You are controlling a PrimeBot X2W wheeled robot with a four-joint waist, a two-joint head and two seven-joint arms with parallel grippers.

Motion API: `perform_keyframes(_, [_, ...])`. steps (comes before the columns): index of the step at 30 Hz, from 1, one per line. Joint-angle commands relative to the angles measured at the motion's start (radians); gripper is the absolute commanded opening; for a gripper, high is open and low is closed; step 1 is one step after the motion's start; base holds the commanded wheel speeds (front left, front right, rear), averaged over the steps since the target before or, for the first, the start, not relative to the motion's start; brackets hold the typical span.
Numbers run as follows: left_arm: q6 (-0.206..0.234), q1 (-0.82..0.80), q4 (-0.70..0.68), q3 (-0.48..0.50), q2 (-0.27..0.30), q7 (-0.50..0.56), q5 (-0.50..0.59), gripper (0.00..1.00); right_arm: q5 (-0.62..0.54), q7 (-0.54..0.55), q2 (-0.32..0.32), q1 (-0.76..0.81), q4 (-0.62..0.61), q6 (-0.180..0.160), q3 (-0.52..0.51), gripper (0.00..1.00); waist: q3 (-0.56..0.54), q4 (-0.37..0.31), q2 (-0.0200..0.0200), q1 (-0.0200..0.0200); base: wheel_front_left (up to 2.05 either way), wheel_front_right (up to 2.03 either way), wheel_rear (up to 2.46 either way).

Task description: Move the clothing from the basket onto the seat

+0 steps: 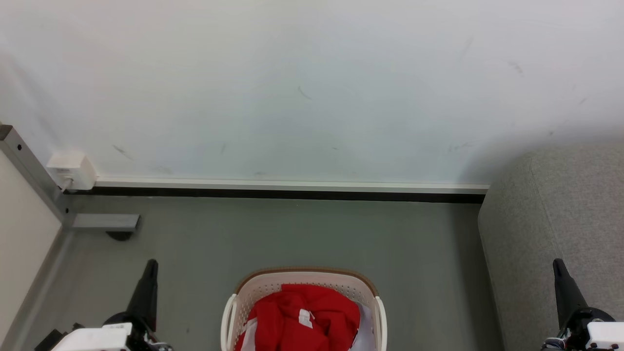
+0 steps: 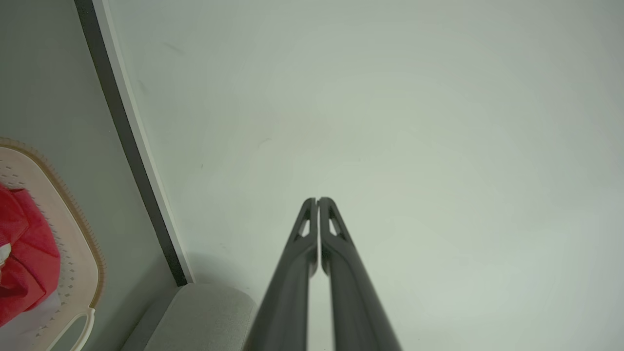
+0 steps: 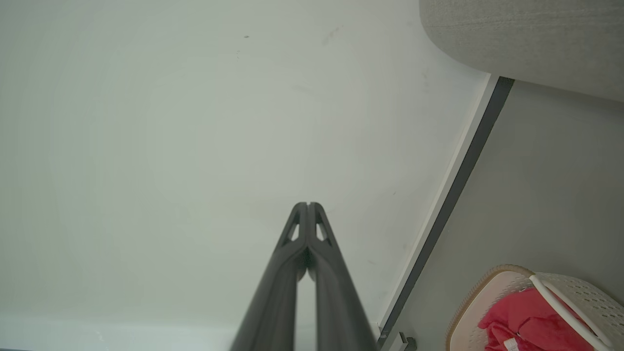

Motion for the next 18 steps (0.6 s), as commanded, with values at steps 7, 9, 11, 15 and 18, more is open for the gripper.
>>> perform_keyframes(7, [-0.005, -0.007, -0.003, 0.002, 0.003, 0.003, -0.014, 0.0, 0.002, 0.002, -0.007, -0.014, 0.003, -0.002, -0.003, 0.0, 0.0, 0.0, -0.0001, 0.0, 0.0, 0.0, 0.0])
perform_keyframes(9, [-0.005, -0.007, -0.003, 0.002, 0.003, 0.003, -0.014, 0.0, 0.002, 0.002, -0.007, -0.014, 0.003, -0.002, -0.003, 0.0, 0.0, 0.0, -0.0001, 0.0, 0.0, 0.0, 0.0])
perform_keyframes(11, [-0.005, -0.007, -0.003, 0.002, 0.003, 0.003, -0.014, 0.0, 0.002, 0.002, -0.007, -0.014, 0.003, -0.002, -0.003, 0.0, 0.0, 0.0, -0.0001, 0.0, 0.0, 0.0, 0.0])
perform_keyframes(15, [-0.005, -0.007, -0.003, 0.002, 0.003, 0.003, -0.014, 0.0, 0.002, 0.002, -0.007, -0.014, 0.003, -0.002, -0.003, 0.0, 0.0, 0.0, -0.0001, 0.0, 0.0, 0.0, 0.0])
perform_keyframes(18, [-0.005, -0.007, -0.003, 0.002, 0.003, 0.003, -0.014, 0.0, 0.002, 0.002, -0.007, -0.014, 0.003, -0.002, -0.003, 0.0, 0.0, 0.0, -0.0001, 0.0, 0.0, 0.0, 0.0])
